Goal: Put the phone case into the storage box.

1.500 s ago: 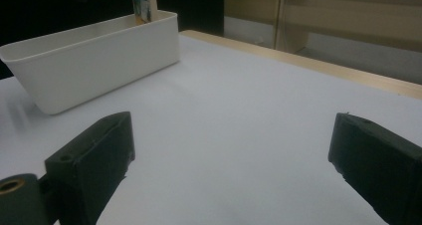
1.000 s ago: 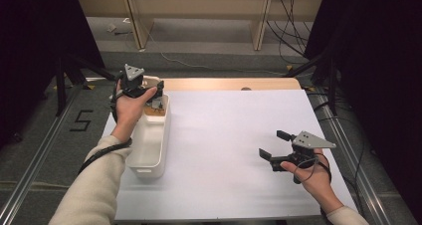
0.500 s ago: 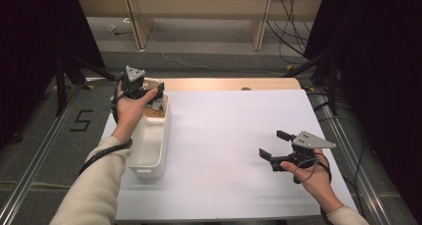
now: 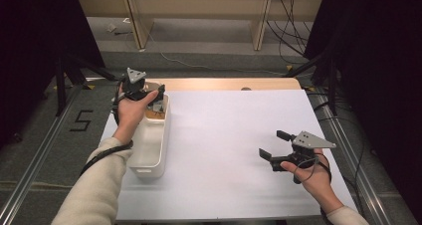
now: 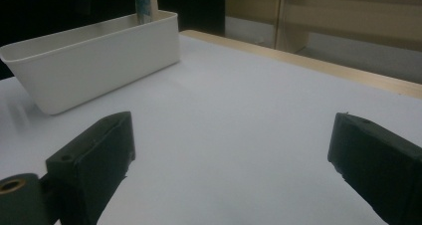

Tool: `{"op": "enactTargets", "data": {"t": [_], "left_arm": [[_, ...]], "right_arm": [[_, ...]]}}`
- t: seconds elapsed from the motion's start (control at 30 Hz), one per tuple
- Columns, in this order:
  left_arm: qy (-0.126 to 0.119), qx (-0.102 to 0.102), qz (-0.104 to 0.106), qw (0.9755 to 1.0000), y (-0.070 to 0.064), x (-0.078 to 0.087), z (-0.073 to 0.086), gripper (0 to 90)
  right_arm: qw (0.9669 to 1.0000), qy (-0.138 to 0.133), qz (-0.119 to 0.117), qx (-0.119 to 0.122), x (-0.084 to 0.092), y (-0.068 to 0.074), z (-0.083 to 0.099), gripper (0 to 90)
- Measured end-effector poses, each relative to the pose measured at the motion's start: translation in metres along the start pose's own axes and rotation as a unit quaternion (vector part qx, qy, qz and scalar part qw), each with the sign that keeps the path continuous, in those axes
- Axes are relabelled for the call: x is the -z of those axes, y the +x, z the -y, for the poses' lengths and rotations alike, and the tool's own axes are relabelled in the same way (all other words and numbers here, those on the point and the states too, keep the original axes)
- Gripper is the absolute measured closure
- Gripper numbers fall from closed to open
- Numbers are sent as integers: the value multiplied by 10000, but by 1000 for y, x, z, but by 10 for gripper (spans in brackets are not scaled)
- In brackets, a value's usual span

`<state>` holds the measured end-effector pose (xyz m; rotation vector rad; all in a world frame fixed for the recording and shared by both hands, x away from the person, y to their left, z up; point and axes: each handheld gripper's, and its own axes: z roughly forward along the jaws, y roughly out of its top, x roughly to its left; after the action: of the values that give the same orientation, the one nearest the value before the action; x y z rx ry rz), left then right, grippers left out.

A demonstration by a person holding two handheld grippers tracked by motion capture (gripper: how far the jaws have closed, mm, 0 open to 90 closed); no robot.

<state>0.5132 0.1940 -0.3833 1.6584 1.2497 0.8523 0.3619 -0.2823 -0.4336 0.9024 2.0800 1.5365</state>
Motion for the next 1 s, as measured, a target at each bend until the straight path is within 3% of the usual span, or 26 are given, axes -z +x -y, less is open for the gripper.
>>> {"op": "enactTargets", "data": {"t": [1.0], "left_arm": [[210,125,-28,9997,0,-6,7,96]], "right_arm": [[10000,-7,4,11,0,0,0,57]]}}
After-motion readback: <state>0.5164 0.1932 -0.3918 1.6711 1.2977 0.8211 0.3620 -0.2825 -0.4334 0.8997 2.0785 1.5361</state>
